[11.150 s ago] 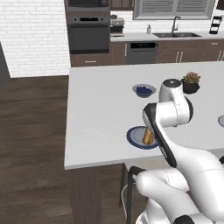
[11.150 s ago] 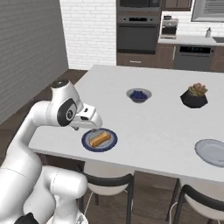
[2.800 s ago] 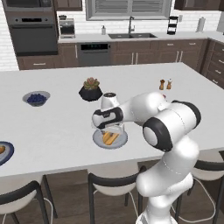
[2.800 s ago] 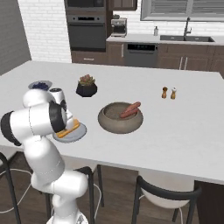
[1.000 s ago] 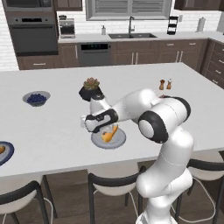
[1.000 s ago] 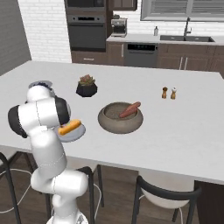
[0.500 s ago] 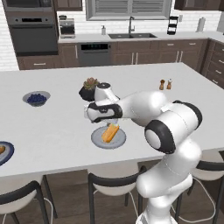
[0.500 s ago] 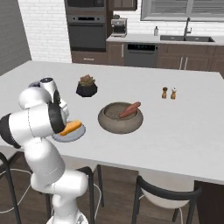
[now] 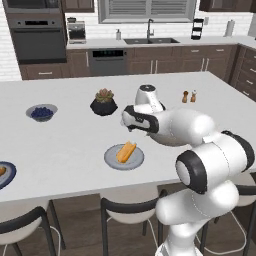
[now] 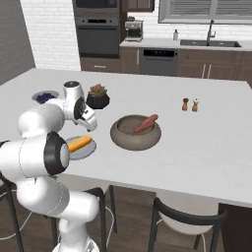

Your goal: Place one bun and one sausage from the bowl on each plate.

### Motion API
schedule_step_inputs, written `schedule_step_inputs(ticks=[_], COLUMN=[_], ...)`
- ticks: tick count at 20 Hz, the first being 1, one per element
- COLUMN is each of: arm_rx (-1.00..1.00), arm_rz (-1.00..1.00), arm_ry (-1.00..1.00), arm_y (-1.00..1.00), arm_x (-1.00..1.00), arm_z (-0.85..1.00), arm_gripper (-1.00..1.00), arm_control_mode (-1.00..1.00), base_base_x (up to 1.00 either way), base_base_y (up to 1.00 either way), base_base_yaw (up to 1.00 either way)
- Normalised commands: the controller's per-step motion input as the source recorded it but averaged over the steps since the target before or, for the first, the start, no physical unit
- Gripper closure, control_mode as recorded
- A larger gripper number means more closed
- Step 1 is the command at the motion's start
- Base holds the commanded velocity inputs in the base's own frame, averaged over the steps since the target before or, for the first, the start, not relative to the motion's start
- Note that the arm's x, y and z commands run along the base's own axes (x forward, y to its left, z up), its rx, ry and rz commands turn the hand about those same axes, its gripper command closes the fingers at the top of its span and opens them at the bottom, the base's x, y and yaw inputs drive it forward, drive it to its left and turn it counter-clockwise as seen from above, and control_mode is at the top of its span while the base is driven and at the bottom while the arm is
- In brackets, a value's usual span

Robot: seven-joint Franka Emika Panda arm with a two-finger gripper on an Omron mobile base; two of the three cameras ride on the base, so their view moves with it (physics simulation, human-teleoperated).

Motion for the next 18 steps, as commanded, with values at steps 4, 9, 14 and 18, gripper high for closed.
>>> schedule_step_inputs(ticks=[4, 9, 14, 18], arm_rx=[-0.04, -0.08, -0.04, 0.05], arm_rz=[-0.12, -0.11, -0.05, 0.0], arm_ry=[0.0, 0.0, 0.03, 0.0], arm_y=[-1.0, -1.0, -1.0, -0.86], arm_x=[0.0, 0.0, 0.21, 0.63], arm_z=[0.21, 0.11, 0.09, 0.13], arm_gripper=[-1.0, -1.0, -1.0, -1.0], arm_control_mode=[-1.0, -1.0, -1.0, -1.0], base_base_x=[0.0, 0.0, 0.0, 0.0], base_base_y=[0.0, 0.0, 0.0, 0.0], base_base_yaw=[0.0, 0.0, 0.0, 0.0])
